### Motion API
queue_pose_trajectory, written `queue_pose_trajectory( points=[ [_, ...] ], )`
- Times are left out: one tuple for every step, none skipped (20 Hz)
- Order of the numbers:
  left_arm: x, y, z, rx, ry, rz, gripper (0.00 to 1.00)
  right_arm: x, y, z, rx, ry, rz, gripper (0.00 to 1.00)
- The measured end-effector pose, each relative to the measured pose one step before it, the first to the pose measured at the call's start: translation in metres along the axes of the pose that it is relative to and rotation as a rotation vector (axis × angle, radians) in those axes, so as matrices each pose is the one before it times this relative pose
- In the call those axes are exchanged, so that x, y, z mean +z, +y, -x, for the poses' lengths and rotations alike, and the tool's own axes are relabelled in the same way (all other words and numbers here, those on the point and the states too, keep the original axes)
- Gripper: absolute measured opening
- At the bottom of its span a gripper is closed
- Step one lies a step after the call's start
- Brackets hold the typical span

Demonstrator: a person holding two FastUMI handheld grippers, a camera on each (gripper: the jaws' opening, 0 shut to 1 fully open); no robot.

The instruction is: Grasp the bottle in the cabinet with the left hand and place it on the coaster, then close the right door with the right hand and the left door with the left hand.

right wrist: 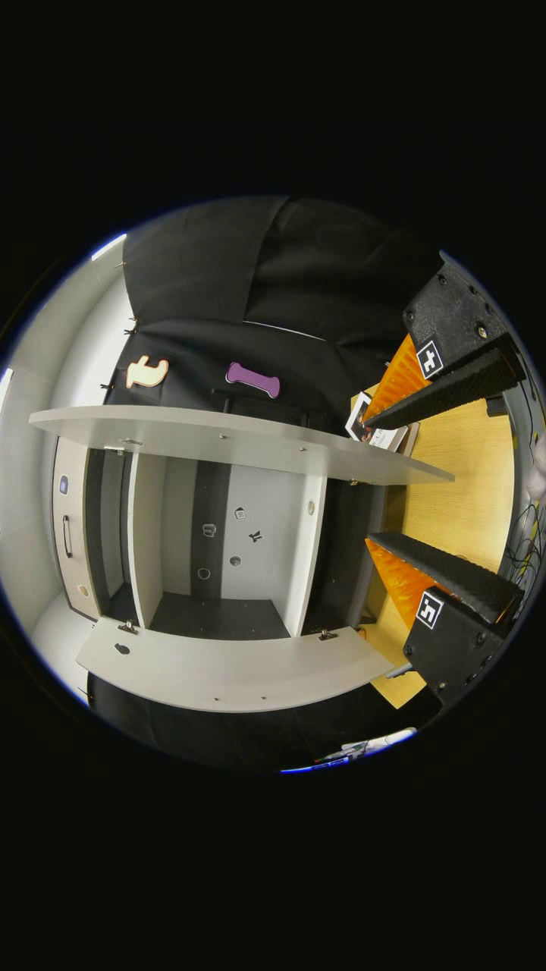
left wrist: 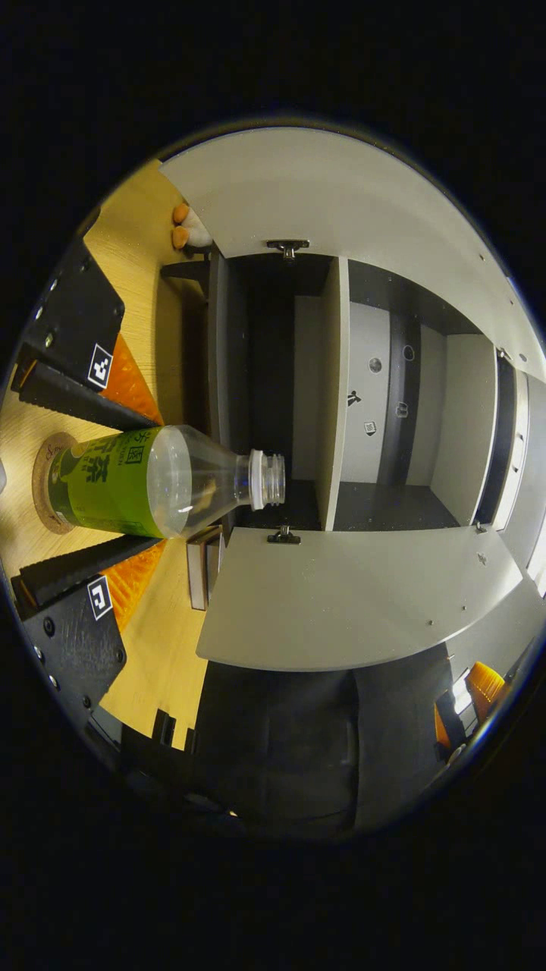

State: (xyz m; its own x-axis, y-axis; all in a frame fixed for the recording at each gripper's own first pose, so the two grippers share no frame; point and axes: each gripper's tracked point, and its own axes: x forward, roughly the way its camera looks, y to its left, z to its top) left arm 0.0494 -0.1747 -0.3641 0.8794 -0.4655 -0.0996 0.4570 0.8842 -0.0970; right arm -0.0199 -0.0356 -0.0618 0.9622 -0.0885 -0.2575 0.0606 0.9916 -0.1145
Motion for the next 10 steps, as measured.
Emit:
queue_pose_trajectory(
  points=[
    [-0.00237,-0.00046,-0.00019,-0.00276,0.00036,-0.00373,0.75,-0.00033,0.00267,0.00058,0.00537,0.00264,0.00398,0.83],
    [-0.00250,0.00010,-0.00022,-0.00167,-0.00072,-0.00338,0.74,-0.00136,0.00236,0.00071,0.00707,0.00158,0.00159,0.83],
    [-0.00333,0.00043,-0.00047,-0.00069,-0.00087,-0.00987,0.75,0.00034,0.00275,0.00015,0.00678,-0.00053,0.00359,0.84],
    [-0.00467,-0.00054,0.00212,-0.00294,0.00748,-0.01140,0.75,-0.00153,0.00089,0.00061,-0.00044,0.00240,0.00558,0.84],
    [0.00428,0.00076,0.00068,0.00499,-0.02827,-0.01450,0.75,-0.00013,0.00058,0.00095,-0.00138,0.00011,0.00160,0.84],
    [-0.00253,-0.00176,-0.00005,-0.00236,0.00911,-0.00293,0.79,-0.00082,0.00214,0.00096,0.00627,0.00277,0.00123,0.84],
    [-0.00029,0.00048,0.00148,0.00278,-0.00745,0.00403,0.74,-0.00058,0.00198,0.00141,0.00065,0.00507,0.00390,0.84],
    [0.00010,-0.00010,0.00155,0.00133,0.00142,0.00594,0.75,-0.00030,0.00026,0.00121,0.00087,0.00268,0.00347,0.83],
    [0.00102,0.00044,0.00224,0.00632,0.00535,0.00121,0.78,0.00182,0.00097,0.00167,0.00111,-0.00035,0.00354,0.84],
    [0.00219,0.00109,0.00223,0.00703,0.01986,-0.00914,0.79,0.00112,0.00028,0.00212,-0.00161,-0.00356,0.00368,0.84]
  ],
)
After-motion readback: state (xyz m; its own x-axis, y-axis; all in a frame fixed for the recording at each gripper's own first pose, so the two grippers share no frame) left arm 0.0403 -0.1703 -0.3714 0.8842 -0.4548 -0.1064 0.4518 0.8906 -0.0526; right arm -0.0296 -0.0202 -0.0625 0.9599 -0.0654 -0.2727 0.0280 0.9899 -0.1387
